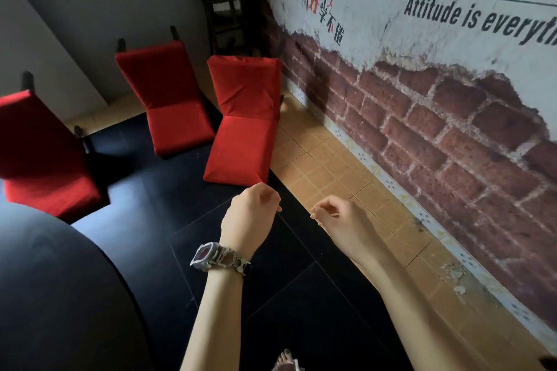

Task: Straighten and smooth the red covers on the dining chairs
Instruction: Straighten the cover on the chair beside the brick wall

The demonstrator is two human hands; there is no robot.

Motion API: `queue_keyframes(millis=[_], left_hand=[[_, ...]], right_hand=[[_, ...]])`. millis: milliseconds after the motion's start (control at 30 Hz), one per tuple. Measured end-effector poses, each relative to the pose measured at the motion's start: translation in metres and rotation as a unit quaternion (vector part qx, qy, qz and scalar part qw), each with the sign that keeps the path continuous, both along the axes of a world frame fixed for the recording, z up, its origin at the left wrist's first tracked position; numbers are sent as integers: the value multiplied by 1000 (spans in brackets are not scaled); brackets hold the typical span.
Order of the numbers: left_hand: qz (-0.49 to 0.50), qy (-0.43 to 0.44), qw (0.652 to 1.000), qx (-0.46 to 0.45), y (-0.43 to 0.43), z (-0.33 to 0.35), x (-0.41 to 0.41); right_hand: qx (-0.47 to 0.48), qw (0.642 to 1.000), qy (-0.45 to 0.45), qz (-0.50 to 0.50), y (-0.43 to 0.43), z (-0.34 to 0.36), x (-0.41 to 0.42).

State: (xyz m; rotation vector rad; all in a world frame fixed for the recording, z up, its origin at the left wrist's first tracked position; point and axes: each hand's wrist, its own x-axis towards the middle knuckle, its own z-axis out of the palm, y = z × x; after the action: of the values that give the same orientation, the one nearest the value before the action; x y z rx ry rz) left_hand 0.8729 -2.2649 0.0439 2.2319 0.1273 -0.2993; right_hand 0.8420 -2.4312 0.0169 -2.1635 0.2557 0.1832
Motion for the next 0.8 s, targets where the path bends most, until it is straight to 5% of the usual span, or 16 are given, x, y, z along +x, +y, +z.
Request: queue_keyframes(millis=[800], left_hand=[[43, 1, 999, -10, -4, -20, 235]], right_hand=[[54, 998, -9, -9, -3, -19, 252]])
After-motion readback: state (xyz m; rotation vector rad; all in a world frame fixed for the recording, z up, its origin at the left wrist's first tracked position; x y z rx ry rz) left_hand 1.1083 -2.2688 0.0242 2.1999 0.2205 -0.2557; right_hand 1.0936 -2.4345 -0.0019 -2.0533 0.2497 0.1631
